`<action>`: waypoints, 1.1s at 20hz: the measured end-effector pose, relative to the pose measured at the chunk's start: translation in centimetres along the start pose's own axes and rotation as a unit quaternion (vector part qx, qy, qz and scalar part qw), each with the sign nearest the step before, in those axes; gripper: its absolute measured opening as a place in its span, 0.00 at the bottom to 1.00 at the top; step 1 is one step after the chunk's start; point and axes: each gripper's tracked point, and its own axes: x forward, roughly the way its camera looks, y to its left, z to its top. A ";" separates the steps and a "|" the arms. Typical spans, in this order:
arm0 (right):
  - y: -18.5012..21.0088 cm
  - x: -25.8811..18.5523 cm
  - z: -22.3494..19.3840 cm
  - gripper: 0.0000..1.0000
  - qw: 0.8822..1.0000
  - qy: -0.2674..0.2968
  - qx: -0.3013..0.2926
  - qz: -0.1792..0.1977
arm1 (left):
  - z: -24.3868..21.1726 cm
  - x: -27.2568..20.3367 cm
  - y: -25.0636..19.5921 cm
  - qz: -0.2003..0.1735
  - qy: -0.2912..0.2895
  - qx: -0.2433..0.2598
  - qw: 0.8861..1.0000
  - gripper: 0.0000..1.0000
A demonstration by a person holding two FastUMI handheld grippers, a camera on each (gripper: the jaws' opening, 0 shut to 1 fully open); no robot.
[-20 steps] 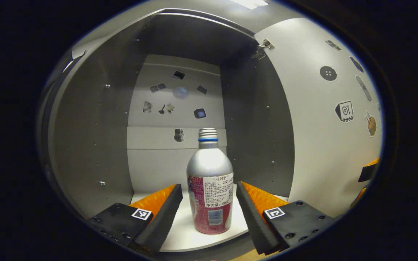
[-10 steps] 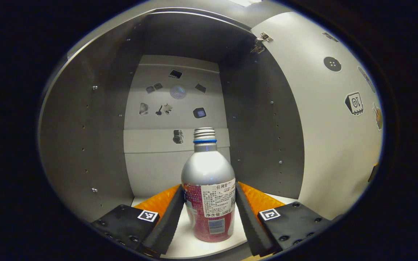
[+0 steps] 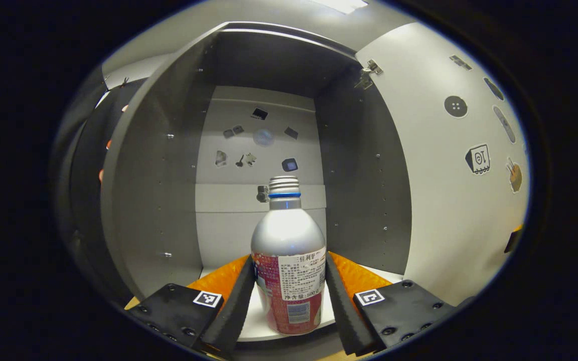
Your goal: Open the cabinet door with the right hand, grasp the bottle in the cabinet with the left hand and place it on the coaster, then close the cabinet door with the right hand.
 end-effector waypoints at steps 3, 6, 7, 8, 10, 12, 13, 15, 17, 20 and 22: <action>1.1 -0.8 -0.1 0.85 1.000 -0.003 -0.009 0.027 | 0.3 -4.2 1.3 0.025 -0.003 0.006 1.000 0.80; 2.4 -1.9 0.1 0.86 0.999 -0.010 0.003 0.035 | 0.2 -8.6 2.4 0.039 -0.003 0.016 0.999 0.81; 2.9 -2.3 0.2 0.86 0.999 -0.012 0.010 0.034 | -0.2 -10.1 2.7 0.040 0.000 0.015 0.999 0.81; 3.5 -2.7 0.4 0.85 0.999 -0.016 0.015 0.032 | -0.7 -11.6 3.0 0.039 0.004 0.010 0.999 0.81; 4.7 -3.9 1.0 0.85 0.999 -0.026 0.023 0.025 | -2.1 -14.4 3.6 0.036 0.013 0.005 0.999 0.82; 5.9 -4.5 1.3 0.85 0.999 -0.028 0.028 0.016 | -3.5 -16.7 4.5 0.034 0.026 0.005 0.999 0.82; 6.8 -4.9 1.3 0.85 0.999 -0.028 0.028 0.013 | -4.1 -17.7 4.9 0.030 0.032 0.004 0.999 0.82; 8.4 -5.7 1.2 0.85 0.999 -0.030 0.023 0.004 | -5.2 -19.5 5.5 0.018 0.037 0.004 0.999 0.82; 10.0 -6.7 0.8 0.85 1.000 -0.024 0.014 -0.007 | -6.0 -21.1 6.0 0.005 0.038 0.003 0.999 0.82; 12.1 -8.6 0.0 0.85 0.999 -0.016 -0.016 -0.022 | -7.7 -23.6 6.6 -0.010 0.031 0.007 0.999 0.82; 12.6 -9.5 -1.0 0.86 0.999 -0.005 -0.033 -0.040 | -9.1 -25.1 6.7 -0.016 0.025 0.011 0.999 0.82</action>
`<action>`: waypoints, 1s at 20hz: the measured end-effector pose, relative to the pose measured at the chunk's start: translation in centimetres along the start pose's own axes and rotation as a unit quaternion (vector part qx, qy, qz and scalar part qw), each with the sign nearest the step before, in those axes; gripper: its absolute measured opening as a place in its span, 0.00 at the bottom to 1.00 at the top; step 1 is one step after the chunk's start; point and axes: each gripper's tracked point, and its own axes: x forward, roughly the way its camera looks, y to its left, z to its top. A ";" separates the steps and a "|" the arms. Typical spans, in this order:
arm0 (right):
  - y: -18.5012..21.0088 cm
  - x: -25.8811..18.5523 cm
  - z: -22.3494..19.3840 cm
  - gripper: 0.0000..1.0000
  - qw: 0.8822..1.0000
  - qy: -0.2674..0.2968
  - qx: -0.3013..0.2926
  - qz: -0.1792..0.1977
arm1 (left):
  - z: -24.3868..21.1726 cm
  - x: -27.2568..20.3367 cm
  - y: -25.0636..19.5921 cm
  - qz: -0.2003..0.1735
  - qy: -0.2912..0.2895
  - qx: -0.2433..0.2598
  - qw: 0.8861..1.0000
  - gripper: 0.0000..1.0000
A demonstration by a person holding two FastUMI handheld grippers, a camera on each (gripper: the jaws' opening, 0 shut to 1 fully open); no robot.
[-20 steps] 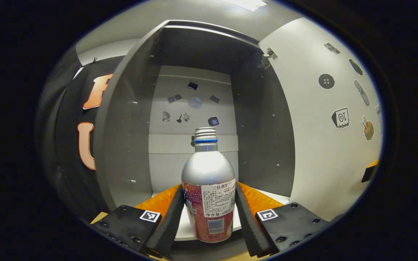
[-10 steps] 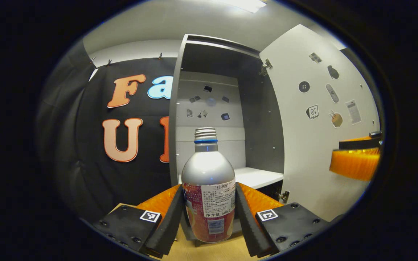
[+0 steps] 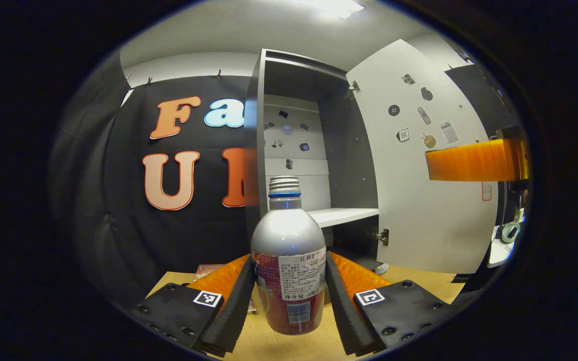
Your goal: Open the cabinet door with the right hand, grasp the bottle in the cabinet with the left hand and place it on the coaster, then close the cabinet door with the right hand.
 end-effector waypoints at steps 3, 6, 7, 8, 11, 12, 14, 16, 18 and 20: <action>1.6 -1.5 -1.4 0.87 1.000 0.011 0.005 0.005 | -2.7 -2.0 -0.3 -0.002 0.002 0.003 1.000 0.82; 1.6 -2.3 -3.3 0.89 0.999 0.034 0.000 0.009 | -6.6 -3.6 -1.1 0.002 0.022 0.000 1.000 0.82; 1.4 -2.5 -3.9 0.89 0.999 0.044 0.000 0.007 | -7.8 -4.3 -1.2 0.006 0.029 0.000 1.000 0.82; 1.2 -2.8 -4.4 0.89 0.999 0.051 0.002 0.007 | -9.0 -4.6 -1.4 0.008 0.035 0.000 0.999 0.82; 0.4 -3.2 -5.6 0.88 0.998 0.067 -0.009 -0.003 | -12.5 -6.1 -1.2 0.017 0.058 0.001 0.998 0.82; 0.4 -3.3 -5.9 0.89 0.997 0.070 -0.014 -0.003 | -13.5 -6.4 -1.2 0.018 0.065 0.002 0.998 0.82; 0.7 -3.3 -6.3 0.89 0.997 0.079 -0.013 0.001 | -15.3 -6.9 -0.8 0.023 0.076 0.000 0.997 0.82; 1.4 -3.5 -6.6 0.89 0.996 0.085 -0.006 0.010 | -17.2 -7.1 -0.6 0.028 0.093 -0.006 0.995 0.82; 1.7 -3.6 -6.9 0.89 0.996 0.090 -0.011 0.013 | -18.7 -7.2 -0.3 0.035 0.103 -0.009 0.994 0.82; 1.9 -3.8 -7.2 0.88 0.995 0.094 -0.015 0.019 | -19.6 -7.2 0.0 0.045 0.108 -0.008 0.993 0.82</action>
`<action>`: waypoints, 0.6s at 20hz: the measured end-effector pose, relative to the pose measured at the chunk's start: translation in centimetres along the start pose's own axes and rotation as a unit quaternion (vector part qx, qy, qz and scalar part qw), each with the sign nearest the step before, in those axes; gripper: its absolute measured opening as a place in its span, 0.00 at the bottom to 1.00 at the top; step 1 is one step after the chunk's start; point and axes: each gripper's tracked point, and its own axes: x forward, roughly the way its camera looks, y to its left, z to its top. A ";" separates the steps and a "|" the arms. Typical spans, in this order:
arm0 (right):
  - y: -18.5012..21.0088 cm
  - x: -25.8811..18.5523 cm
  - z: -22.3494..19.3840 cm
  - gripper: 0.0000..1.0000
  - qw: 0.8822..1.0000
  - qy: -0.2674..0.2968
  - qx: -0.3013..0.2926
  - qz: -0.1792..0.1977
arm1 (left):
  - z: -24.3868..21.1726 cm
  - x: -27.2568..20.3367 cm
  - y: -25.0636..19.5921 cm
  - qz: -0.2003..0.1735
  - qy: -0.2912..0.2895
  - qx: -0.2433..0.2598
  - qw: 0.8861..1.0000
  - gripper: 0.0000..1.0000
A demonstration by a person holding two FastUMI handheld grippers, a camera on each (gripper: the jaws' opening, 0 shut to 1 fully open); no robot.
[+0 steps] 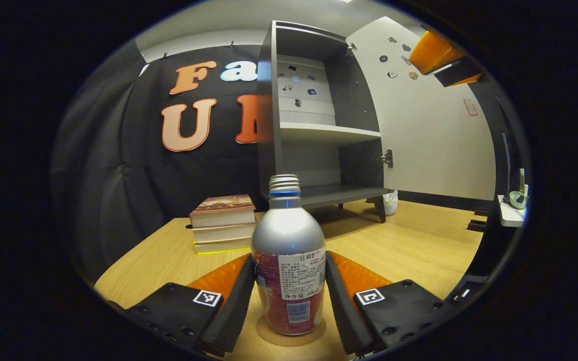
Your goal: Open the cabinet door with the right hand, grasp the bottle in the cabinet with the left hand and place it on the coaster, then close the cabinet door with the right hand.
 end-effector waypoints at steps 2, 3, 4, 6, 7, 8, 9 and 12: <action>0.2 0.2 -0.3 0.89 1.000 0.005 0.000 0.004 | 0.0 0.0 -0.1 0.000 -0.011 0.006 1.000 0.82; 0.2 0.0 -0.2 0.89 1.000 0.005 0.000 0.004 | 0.0 -0.1 -0.1 0.001 -0.008 0.009 1.000 0.82; 0.1 0.3 -0.1 0.89 1.000 0.006 0.001 0.004 | 0.1 0.1 -0.1 0.000 -0.012 0.008 1.000 0.83; 0.1 0.5 -0.1 0.89 1.000 0.006 0.001 0.003 | 0.0 -0.2 0.1 0.005 -0.007 -0.002 1.000 0.82; 0.1 0.5 -0.1 0.89 1.000 0.006 0.001 0.003 | 0.0 -0.3 0.3 0.009 -0.004 -0.008 1.000 0.82; 0.1 0.5 -0.3 0.89 1.000 0.009 0.000 0.002 | -0.1 -0.4 0.4 0.010 -0.001 -0.014 1.000 0.82; 0.2 0.5 -0.5 0.89 1.000 0.011 0.001 0.003 | -0.1 -0.4 0.5 0.011 0.000 -0.017 1.000 0.84; 0.4 0.4 -0.9 0.89 1.000 0.018 0.003 0.004 | -0.2 -0.7 0.3 0.006 0.004 -0.013 1.000 0.87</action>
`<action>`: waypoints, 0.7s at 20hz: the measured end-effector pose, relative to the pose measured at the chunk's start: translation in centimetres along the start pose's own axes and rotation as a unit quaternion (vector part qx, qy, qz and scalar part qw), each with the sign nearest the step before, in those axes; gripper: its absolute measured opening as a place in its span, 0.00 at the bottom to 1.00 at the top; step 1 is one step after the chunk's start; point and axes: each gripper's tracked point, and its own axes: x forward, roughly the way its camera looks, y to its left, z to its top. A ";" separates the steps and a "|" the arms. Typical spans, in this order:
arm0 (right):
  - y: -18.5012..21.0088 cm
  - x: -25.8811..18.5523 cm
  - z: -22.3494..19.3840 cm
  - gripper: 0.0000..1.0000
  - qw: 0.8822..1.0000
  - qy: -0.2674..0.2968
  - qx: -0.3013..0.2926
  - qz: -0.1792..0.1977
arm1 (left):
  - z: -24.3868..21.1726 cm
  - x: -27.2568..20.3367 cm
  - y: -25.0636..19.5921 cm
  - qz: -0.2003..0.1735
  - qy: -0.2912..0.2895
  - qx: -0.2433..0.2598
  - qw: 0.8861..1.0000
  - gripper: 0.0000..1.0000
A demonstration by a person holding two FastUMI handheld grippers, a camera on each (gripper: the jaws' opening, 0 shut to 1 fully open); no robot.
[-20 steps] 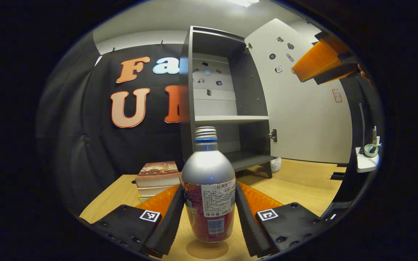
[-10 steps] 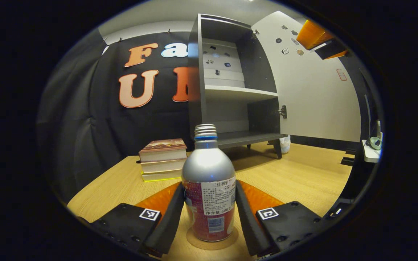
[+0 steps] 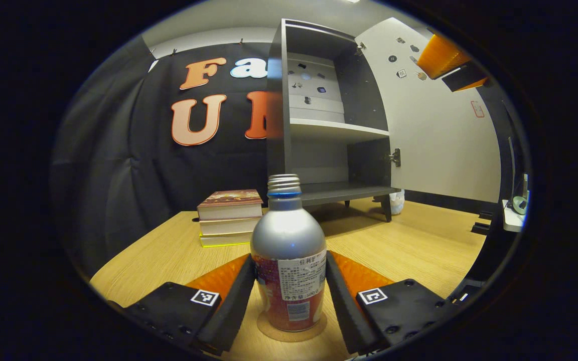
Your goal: Open the cabinet door with the right hand, grasp the bottle in the cabinet with the left hand and place it on the coaster, then close the cabinet door with the right hand.
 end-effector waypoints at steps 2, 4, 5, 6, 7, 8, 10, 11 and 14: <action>0.1 -0.3 0.0 0.89 1.000 0.000 0.000 -0.001 | -0.4 -0.1 -0.2 -0.006 0.008 0.004 1.000 0.87; 0.0 -0.4 0.1 0.89 1.000 -0.001 0.001 -0.003 | -0.7 -0.1 -0.2 -0.012 0.013 0.007 1.000 0.87; 0.0 -0.5 0.2 0.89 1.000 -0.002 0.002 -0.005 | -0.7 -0.2 -0.2 -0.013 0.014 0.008 1.000 0.87; 0.0 -0.6 0.2 0.89 1.000 -0.003 0.003 -0.007 | -0.7 -0.2 -0.3 -0.017 0.014 0.008 1.000 0.87; 0.0 -0.6 0.3 0.89 1.000 -0.004 0.004 -0.008 | -0.5 -0.2 -0.4 -0.020 0.015 0.009 1.000 0.90; 0.0 -0.8 0.4 0.89 1.000 -0.005 0.005 -0.010 | -0.3 -0.2 -0.5 -0.023 0.013 0.011 1.000 0.91; -0.2 -1.1 0.6 0.89 1.000 -0.007 0.007 -0.016 | 0.3 -0.1 -0.4 -0.026 0.010 0.022 0.999 0.96; -0.2 -1.4 0.9 0.89 1.000 -0.010 0.008 -0.020 | 0.8 0.0 -0.3 -0.030 0.007 0.025 0.999 0.96; -1.2 -2.6 2.1 0.89 0.999 -0.022 0.019 -0.038 | 3.5 0.1 0.0 -0.037 -0.007 0.025 0.999 0.96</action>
